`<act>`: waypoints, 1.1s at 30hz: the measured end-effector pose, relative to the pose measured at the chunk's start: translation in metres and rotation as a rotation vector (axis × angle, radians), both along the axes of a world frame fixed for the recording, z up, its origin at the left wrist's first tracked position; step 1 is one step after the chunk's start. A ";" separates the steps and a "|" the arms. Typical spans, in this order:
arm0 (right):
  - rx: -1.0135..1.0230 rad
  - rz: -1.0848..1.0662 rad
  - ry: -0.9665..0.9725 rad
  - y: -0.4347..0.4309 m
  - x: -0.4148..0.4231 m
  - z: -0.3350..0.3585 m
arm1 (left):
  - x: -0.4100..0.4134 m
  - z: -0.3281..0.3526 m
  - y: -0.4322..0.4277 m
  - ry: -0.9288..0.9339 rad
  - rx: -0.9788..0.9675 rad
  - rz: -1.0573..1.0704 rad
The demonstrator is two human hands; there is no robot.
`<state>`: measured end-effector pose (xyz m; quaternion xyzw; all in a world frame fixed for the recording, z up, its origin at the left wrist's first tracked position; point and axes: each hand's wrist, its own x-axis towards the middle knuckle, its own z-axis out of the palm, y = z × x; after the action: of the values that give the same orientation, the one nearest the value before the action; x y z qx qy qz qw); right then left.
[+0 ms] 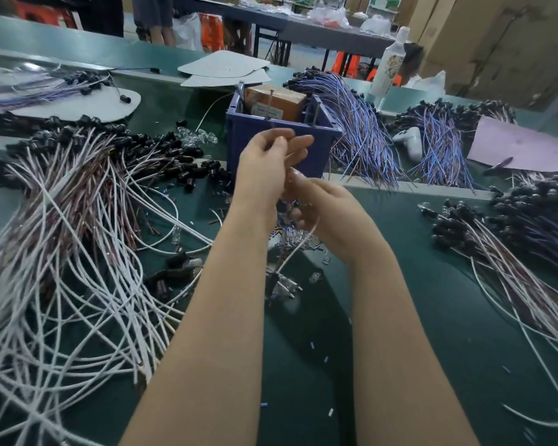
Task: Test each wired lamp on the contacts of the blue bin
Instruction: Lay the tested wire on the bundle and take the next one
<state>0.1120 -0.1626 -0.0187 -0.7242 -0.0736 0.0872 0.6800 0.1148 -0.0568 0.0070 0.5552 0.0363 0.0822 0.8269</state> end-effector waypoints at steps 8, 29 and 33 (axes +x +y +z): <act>0.120 0.160 0.008 -0.009 -0.004 0.003 | -0.006 0.000 -0.003 -0.214 0.369 -0.082; 0.275 -0.410 -0.040 -0.016 0.008 -0.009 | 0.000 -0.028 -0.010 -0.014 0.569 -0.216; 0.376 -0.406 -0.017 -0.012 0.007 -0.007 | -0.001 -0.030 -0.013 0.033 0.377 -0.229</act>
<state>0.1194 -0.1747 -0.0261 -0.5859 0.0524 -0.0721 0.8055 0.1141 -0.0694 -0.0225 0.7017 -0.0292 -0.0159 0.7117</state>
